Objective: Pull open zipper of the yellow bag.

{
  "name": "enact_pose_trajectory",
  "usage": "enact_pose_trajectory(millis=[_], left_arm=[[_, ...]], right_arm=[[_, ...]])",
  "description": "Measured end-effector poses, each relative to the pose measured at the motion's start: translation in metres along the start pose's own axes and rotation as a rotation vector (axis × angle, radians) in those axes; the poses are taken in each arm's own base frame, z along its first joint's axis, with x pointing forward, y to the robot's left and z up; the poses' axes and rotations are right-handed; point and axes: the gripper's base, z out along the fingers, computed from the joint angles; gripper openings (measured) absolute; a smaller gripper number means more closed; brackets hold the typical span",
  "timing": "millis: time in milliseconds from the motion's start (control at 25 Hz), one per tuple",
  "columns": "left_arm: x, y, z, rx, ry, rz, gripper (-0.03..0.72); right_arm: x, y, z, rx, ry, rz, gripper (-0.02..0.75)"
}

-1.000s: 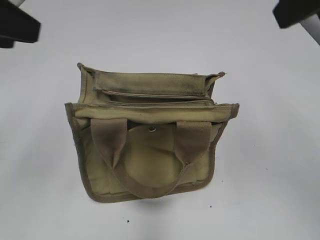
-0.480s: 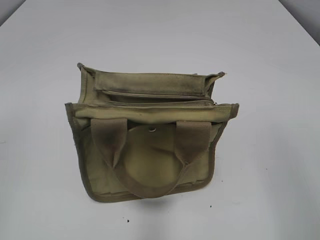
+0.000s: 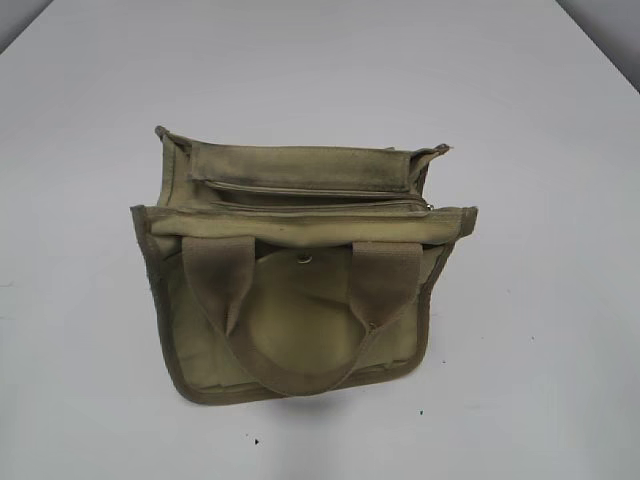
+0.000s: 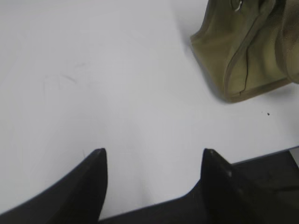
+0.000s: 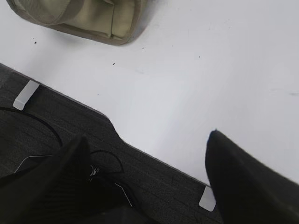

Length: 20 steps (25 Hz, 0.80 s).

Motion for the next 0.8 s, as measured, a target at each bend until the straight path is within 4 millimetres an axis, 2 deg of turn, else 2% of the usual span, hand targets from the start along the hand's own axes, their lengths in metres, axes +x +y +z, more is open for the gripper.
enact_pose_trajectory(millis=[160, 280, 480, 800], left_arm=[[0.003, -0.002, -0.006, 0.019, -0.099, 0.035, 0.485], [0.001, -0.004, -0.006, 0.038, -0.128, 0.075, 0.485], [0.002, -0.007, 0.003, 0.072, -0.145, 0.078, 0.485], [0.002, -0.007, 0.004, 0.077, -0.149, 0.078, 0.485]], right_arm=[[0.01, 0.001, 0.007, 0.003, -0.003, 0.001, 0.594], [0.007, 0.0, 0.009, 0.016, -0.048, 0.002, 0.594], [0.007, -0.002, 0.016, 0.026, -0.074, 0.005, 0.594], [0.007, -0.002, 0.016, 0.027, -0.076, 0.005, 0.594]])
